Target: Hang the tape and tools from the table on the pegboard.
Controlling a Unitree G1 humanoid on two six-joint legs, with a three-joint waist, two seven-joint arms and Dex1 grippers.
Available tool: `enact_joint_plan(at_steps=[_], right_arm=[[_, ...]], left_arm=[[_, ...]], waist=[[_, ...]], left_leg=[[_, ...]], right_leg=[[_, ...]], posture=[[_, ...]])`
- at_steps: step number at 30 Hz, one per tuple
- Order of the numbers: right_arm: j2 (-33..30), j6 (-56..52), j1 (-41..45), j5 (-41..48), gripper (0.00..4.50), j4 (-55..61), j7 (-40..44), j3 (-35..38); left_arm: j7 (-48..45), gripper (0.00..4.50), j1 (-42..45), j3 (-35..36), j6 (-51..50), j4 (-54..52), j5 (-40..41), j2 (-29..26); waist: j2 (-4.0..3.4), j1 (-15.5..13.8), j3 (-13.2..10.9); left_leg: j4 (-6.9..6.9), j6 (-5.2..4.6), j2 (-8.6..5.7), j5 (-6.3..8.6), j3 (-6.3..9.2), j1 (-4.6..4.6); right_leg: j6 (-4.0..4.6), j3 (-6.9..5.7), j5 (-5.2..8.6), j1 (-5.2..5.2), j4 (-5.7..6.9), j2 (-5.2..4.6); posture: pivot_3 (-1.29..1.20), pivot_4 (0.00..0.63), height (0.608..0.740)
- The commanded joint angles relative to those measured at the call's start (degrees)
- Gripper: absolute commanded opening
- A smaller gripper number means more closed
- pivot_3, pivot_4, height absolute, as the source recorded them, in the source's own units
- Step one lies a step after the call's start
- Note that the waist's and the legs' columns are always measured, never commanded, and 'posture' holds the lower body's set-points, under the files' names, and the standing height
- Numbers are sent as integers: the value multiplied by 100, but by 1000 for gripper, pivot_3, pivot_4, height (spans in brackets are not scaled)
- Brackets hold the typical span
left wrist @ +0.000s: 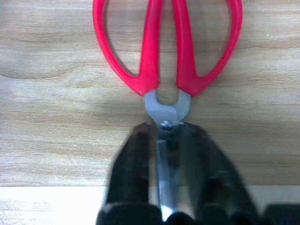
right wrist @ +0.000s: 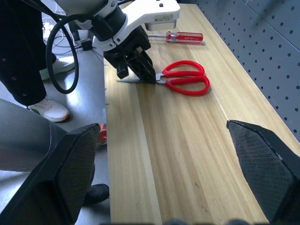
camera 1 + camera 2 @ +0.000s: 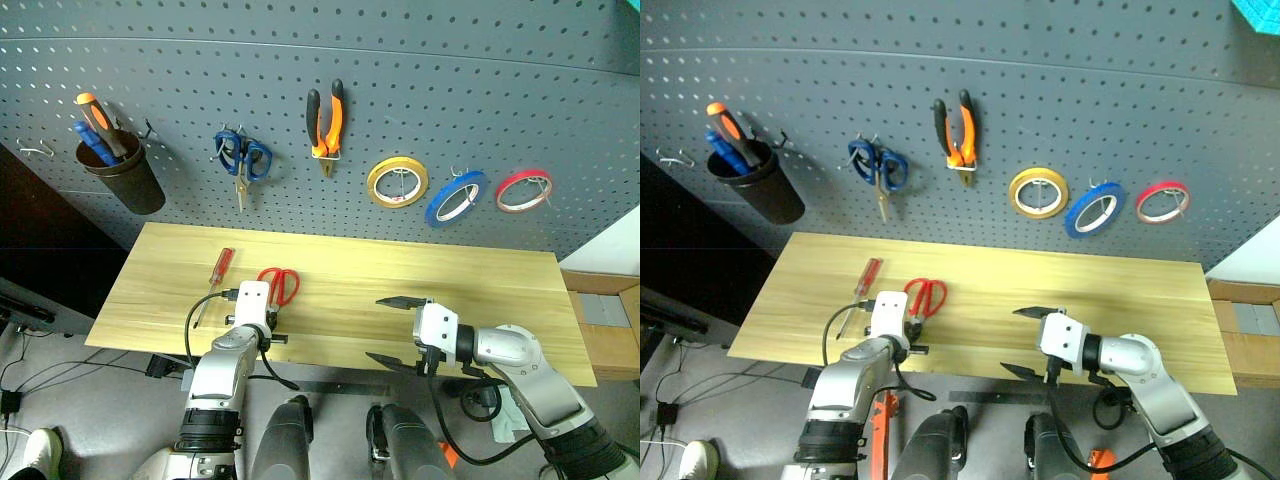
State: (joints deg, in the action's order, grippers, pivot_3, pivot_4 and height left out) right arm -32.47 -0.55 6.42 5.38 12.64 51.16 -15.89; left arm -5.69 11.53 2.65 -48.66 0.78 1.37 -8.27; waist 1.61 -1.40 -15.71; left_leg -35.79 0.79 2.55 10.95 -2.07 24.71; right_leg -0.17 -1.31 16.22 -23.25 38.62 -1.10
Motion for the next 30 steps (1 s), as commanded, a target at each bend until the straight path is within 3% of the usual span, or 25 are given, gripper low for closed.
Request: enact_joint_plan(at_steps=[1, 15, 22, 30], right_arm=[[29, 9, 42, 59, 4500, 138, 3, 45], [41, 20, -4, 230, 4500, 269, 21, 126], [-1, -335, -243, 781, 4500, 843, -49, 491], [651, -1008, -592, 2085, 4500, 1800, -801, 1171]], left_arm=[[11, 233, -195, -35, -228, 226, -1, -9], [-58, 233, -448, -96, 92, -311, 135, 124], [123, 233, -1106, -350, 1712, -949, -206, 63], [443, 233, -2132, -201, 4032, -1665, -377, 141]], waist=[[0, 0, -4], [2, 1, -7], [6, -7, -5], [15, -11, 2]], left_leg=[[1, 0, 0, 0, 0, 0], [13, 1, 0, 1, -1, 2], [37, 2, 0, 0, -2, 14], [64, 2, -10, 0, -29, 23]], right_leg=[[0, 0, 0, 0, 0, 0], [0, 0, 0, -1, -17, 0], [-18, -2, -11, -2, -62, 0], [-24, 23, -16, -30, -74, -9]], posture=[[65, 310, 740], [65, 273, 740], [64, 242, 740], [73, 212, 740]])
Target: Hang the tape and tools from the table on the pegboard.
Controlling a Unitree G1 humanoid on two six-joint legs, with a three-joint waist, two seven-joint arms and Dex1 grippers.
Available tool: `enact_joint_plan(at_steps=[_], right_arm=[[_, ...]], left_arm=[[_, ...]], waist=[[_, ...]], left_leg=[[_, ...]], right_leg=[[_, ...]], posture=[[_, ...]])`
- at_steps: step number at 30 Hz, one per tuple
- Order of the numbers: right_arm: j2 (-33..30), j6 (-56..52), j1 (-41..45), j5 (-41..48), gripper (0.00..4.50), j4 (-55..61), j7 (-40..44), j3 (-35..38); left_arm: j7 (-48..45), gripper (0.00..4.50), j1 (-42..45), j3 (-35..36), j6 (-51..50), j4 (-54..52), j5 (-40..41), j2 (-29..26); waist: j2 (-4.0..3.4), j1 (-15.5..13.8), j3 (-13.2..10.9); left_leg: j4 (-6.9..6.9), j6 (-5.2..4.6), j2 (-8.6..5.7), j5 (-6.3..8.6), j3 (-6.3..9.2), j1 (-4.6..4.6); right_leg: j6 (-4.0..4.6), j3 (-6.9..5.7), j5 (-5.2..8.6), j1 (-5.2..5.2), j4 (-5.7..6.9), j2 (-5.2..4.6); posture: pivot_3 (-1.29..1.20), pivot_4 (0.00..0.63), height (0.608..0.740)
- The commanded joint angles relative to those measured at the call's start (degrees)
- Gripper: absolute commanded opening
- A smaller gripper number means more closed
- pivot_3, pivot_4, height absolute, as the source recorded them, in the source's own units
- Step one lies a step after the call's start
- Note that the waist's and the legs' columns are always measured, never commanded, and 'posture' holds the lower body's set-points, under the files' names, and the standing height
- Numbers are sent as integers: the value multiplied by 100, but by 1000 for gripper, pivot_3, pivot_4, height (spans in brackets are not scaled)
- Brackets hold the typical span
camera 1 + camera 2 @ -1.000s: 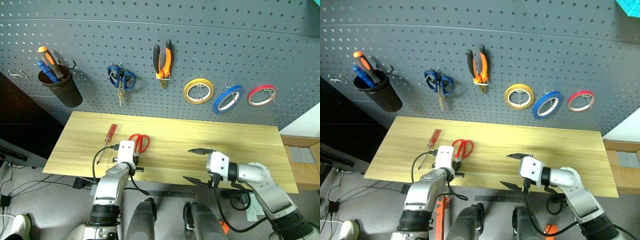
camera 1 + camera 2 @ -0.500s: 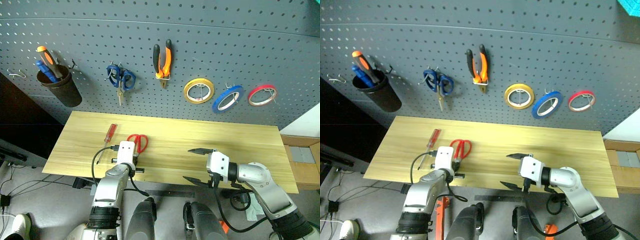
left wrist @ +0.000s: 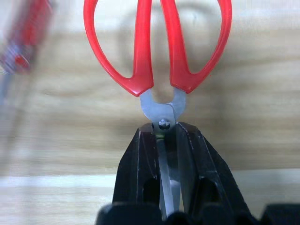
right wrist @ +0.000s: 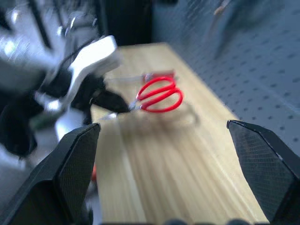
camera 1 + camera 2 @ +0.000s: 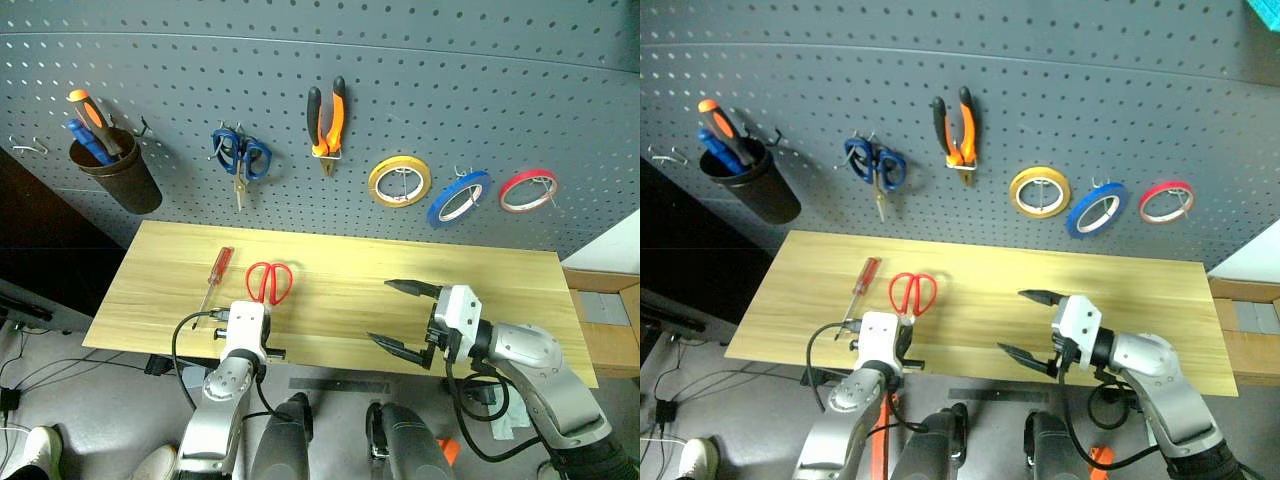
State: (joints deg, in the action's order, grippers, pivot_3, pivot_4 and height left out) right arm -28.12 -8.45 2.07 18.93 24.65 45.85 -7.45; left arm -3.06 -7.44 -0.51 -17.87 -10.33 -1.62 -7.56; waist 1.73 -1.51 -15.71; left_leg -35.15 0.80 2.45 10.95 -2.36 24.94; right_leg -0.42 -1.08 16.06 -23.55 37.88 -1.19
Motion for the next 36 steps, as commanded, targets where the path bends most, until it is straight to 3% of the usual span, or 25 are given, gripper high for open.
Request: enact_joint_plan(at_steps=[1, 5, 9, 18, 24, 36], right_arm=[[297, -296, -236, 983, 4500, 760, -320, 417], [524, -415, -411, 1511, 4500, 1223, -580, 602], [686, -450, -364, 1504, 4500, 1355, -869, 540], [893, -209, 137, 1189, 4500, 964, -945, 386], [950, -116, 398, 1052, 4500, 741, -921, 340], [929, -190, 340, 957, 4500, 854, -1016, 337]], left_arm=[[199, 233, -319, 127, 1180, -653, -79, 88], [234, 233, -347, 228, 1875, -806, -103, 98], [178, 233, -185, 315, 2217, -819, 8, 107], [285, 233, 1084, 575, 2373, -162, 116, 111], [222, 233, 1548, 596, 2345, 233, 190, 132], [-118, 233, 2038, 554, 1158, 561, 489, -49]], waist=[[3, 1, 3], [9, -3, 43], [31, 2, 169], [61, 2, 419], [63, 3, 442], [64, 11, 446]], left_leg=[[3, 0, 1, 1, -2, 0], [5, -1, 1, 1, -4, 0], [5, -1, 1, 0, -7, -1], [-14, -4, 4, -3, -1, -14], [-55, -10, 5, 0, 4, -15], [-97, -14, 5, 1, 5, -24]], right_leg=[[0, 2, 0, 0, -2, 0], [0, 1, 0, 0, -5, 1], [-1, 1, 0, 1, -6, 4], [-7, -4, -6, 18, 10, 16], [-11, -5, -12, 34, 23, 17], [-7, 0, -16, 35, 86, 17]], posture=[[75, 207, 740], [77, 177, 740], [74, 152, 740], [71, 126, 740], [58, 124, 740], [43, 125, 740]])
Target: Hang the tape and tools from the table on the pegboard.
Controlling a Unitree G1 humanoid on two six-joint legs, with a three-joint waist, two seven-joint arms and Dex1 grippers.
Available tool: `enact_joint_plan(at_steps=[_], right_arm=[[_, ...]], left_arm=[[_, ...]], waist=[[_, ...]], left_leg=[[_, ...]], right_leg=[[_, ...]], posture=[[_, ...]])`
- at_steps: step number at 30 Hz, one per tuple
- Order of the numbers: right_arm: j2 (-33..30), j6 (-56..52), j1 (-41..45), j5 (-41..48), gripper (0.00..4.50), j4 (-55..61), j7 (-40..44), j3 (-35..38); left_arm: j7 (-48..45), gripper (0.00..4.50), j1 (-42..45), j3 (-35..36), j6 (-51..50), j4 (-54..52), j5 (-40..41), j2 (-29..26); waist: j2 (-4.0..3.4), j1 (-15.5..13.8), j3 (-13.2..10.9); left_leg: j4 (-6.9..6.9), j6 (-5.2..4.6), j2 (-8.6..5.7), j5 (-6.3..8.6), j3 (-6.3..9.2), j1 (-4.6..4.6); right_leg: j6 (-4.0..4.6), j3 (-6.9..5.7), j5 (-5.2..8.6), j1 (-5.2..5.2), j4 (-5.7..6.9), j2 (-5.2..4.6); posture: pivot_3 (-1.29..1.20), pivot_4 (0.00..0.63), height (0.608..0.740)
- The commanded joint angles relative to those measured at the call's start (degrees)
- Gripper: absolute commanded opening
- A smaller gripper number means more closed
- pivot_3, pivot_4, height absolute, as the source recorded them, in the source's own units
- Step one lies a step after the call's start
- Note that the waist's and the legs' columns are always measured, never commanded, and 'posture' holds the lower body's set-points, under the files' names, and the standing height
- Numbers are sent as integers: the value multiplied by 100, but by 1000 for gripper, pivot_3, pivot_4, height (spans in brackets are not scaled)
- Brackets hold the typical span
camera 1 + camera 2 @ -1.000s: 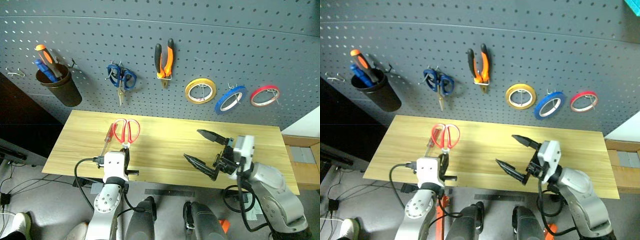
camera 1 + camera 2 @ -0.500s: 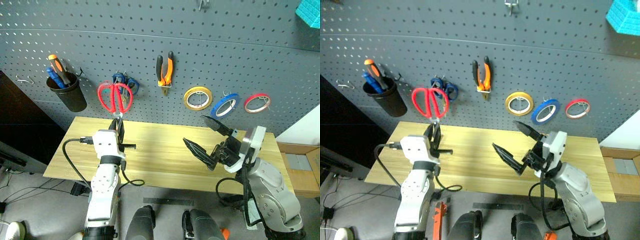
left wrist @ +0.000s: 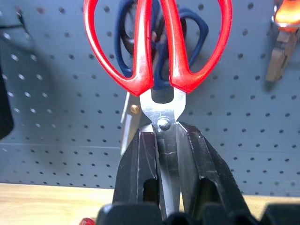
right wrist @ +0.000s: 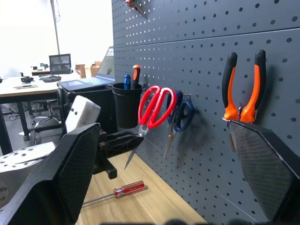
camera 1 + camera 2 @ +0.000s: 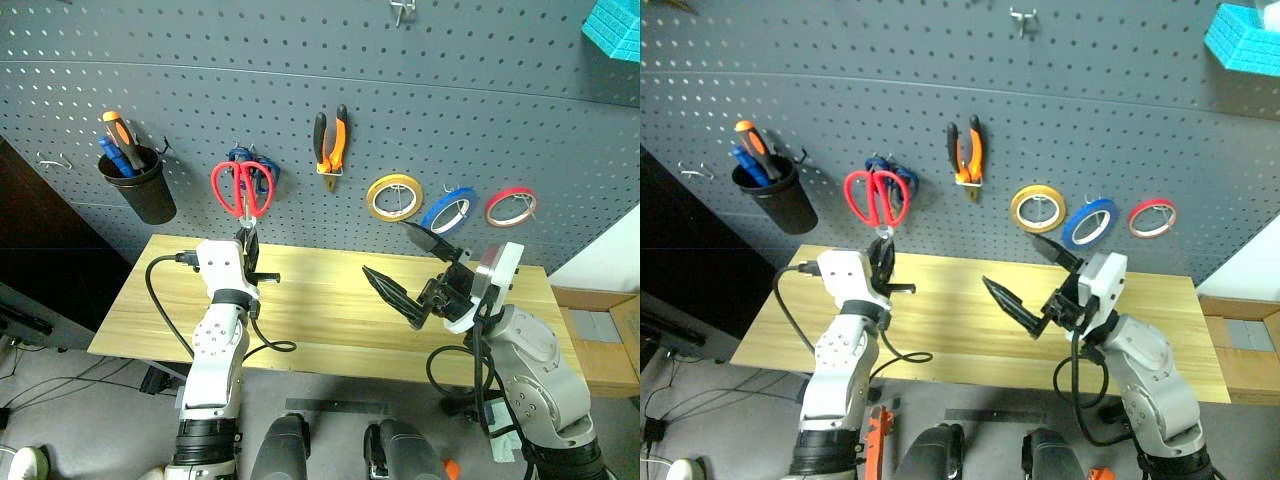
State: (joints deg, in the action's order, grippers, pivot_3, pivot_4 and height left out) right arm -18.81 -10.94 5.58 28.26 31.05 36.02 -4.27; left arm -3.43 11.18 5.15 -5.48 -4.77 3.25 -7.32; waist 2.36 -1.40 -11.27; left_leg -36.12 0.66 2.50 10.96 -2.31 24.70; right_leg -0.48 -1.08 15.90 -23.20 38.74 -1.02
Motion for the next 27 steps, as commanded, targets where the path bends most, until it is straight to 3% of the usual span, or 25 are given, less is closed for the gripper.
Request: enact_joint_plan(at_steps=[1, 3, 9, 15, 20, 23, 27], right_arm=[[-10, 65, -19, 10, 4500, 217, -27, 11], [-21, 68, -31, -3, 4500, 228, -27, 3], [-49, 72, -64, -23, 4500, 270, -20, -23], [-166, 62, -227, -8, 4500, 391, 54, -41], [-585, -134, -277, -501, 4500, 386, 229, -509], [-800, -106, -70, -1158, 4500, 80, 421, -1164], [-482, -167, 338, -1421, 4500, -158, 317, -1580]], left_arm=[[-104, 233, 251, -8, -96, 85, 10, -99], [-137, 233, 403, 30, -77, 258, 37, -143], [-324, 2308, 657, 163, 206, 537, 228, -209], [-309, 4405, -16, 205, 77, 437, 221, -197], [-134, 4460, -873, 368, -249, 371, 84, -321], [21, 4460, -821, 642, -624, 708, 34, -591], [-19, 4460, -429, 901, -1221, 1034, 192, -925]], waist=[[-1, 0, 5], [0, 0, 8], [4, 5, 19], [3, 22, 42], [6, 68, 37], [4, 39, 25], [3, 2, -19]], left_leg=[[-1, 0, 0, -1, 0, -2], [-3, -1, 0, -1, -2, -4], [-7, -2, -2, -1, -3, -4], [-7, -2, -1, -1, -4, -5], [-1, -3, 4, 0, -14, -18], [-2, -7, 8, -4, -8, -23], [-3, -14, 9, -9, -9, -35]], right_leg=[[0, 0, 0, 0, 4, 0], [1, 3, -1, 0, 9, 0], [10, 6, -6, 0, 13, 0], [23, 8, -14, 0, 15, -1], [20, 20, -9, 0, 19, -2], [14, 11, 4, 1, 24, -1], [24, 11, -1, 9, 27, -2]], posture=[[43, 125, 740], [42, 126, 740], [34, 128, 740], [33, 144, 740], [30, 188, 740], [56, 216, 740], [90, 247, 740]])
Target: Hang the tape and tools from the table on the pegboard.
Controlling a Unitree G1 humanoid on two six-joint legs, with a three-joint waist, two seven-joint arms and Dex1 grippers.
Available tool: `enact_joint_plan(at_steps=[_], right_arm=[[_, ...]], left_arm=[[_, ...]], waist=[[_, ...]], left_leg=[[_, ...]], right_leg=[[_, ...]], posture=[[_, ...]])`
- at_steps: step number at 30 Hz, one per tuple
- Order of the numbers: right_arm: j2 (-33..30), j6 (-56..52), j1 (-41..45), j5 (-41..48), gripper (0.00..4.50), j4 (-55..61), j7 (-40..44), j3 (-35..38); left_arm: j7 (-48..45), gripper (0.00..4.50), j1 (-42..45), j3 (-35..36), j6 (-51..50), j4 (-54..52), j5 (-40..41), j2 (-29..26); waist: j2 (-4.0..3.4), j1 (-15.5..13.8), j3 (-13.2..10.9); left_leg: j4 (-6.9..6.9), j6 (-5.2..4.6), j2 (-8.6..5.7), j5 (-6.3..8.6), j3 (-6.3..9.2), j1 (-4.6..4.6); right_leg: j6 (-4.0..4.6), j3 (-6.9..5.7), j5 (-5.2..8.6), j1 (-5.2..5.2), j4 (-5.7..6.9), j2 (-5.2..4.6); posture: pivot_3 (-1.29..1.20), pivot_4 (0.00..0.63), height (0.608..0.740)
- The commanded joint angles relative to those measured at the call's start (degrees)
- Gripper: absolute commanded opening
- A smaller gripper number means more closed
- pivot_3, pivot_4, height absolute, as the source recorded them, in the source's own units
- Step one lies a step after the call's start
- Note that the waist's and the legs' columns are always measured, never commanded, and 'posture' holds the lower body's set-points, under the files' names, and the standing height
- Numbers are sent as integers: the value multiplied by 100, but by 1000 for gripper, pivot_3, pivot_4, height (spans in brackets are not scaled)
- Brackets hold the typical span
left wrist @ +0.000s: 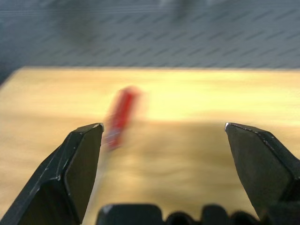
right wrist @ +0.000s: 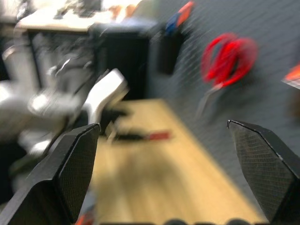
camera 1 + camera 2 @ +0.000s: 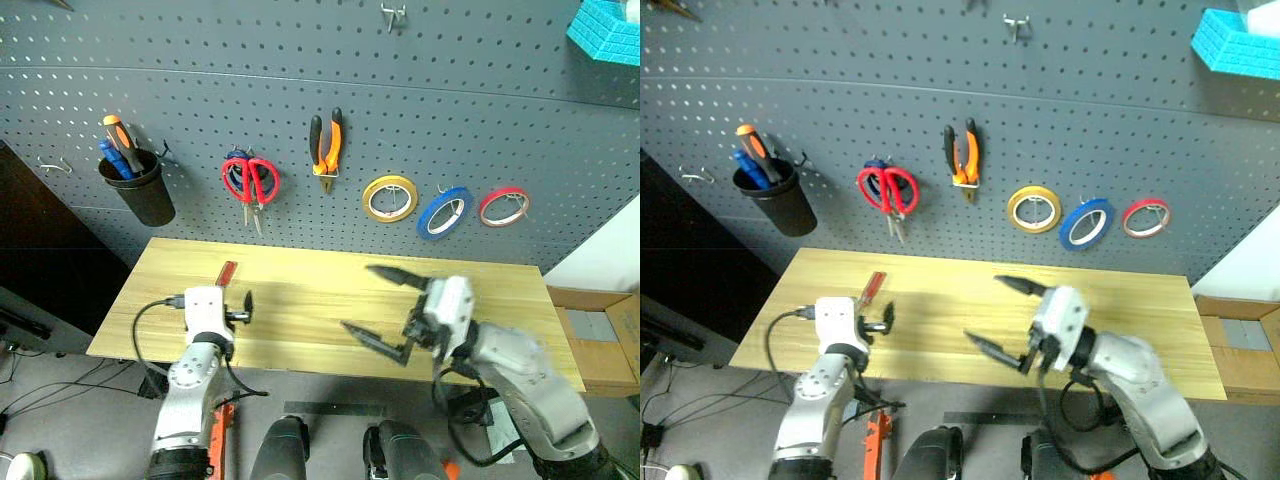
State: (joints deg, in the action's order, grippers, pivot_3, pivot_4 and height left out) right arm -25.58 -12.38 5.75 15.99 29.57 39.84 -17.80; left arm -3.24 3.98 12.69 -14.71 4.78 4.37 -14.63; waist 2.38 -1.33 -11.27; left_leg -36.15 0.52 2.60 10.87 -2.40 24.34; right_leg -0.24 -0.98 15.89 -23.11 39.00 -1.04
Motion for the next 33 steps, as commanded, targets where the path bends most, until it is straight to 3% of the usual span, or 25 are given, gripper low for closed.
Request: enact_joint_plan(at_steps=[1, 8, 12, 19, 27, 30, 33], right_arm=[[328, -57, 471, -236, 4500, -108, -82, -317], [1026, -556, 1311, -420, 4500, -676, -388, -482], [1165, -1122, 1720, -554, 4500, -780, -598, -448], [1056, -1627, 1645, -504, 4500, -362, -734, -232], [892, -2118, 1364, -364, 4500, 231, -823, -47], [885, -2182, 1307, -345, 4500, 299, -838, -24], [889, -2169, 1308, -330, 4500, 259, -861, -38]], left_arm=[[-108, 4460, 445, 175, -361, 234, 83, -315], [-600, 4460, 1658, 122, -471, 1530, 116, -893], [-1038, 4460, 2360, -94, -456, 2358, 43, -1142], [-1245, 4460, 2926, -265, -331, 3343, -89, -1311], [-1433, 4460, 3142, -230, -428, 3949, 17, -1350], [-1565, 3956, 3140, -236, -343, 3826, 61, -1346], [-1578, 3005, 3117, -219, -380, 3698, 90, -1337]], waist=[[-1, -10, -42], [16, -46, -223], [9, -46, -468], [3, -16, -751], [-28, -14, -938], [-37, -14, -973], [-37, -14, -1010]], left_leg=[[0, -2, 0, -2, 0, 1], [4, -2, -3, -2, -1, 15], [5, -1, 0, -3, 5, 20], [13, 8, -2, 4, 7, 52], [15, 17, 2, 0, 8, 55], [17, 20, 3, -1, 8, 54], [18, 24, 3, -3, 9, 54]], right_leg=[[2, 0, -3, -1, 0, 0], [29, -4, -17, -8, -7, -11], [29, -17, -17, -14, -5, -13], [28, -25, -12, -44, -10, -18], [7, -31, 3, -51, -3, -21], [2, -31, 6, -51, -3, -21], [1, -33, 7, -51, -3, -22]], posture=[[93, 253, 740], [114, 318, 740], [111, 360, 740], [89, 419, 740], [82, 445, 740], [90, 443, 740], [96, 436, 740]])
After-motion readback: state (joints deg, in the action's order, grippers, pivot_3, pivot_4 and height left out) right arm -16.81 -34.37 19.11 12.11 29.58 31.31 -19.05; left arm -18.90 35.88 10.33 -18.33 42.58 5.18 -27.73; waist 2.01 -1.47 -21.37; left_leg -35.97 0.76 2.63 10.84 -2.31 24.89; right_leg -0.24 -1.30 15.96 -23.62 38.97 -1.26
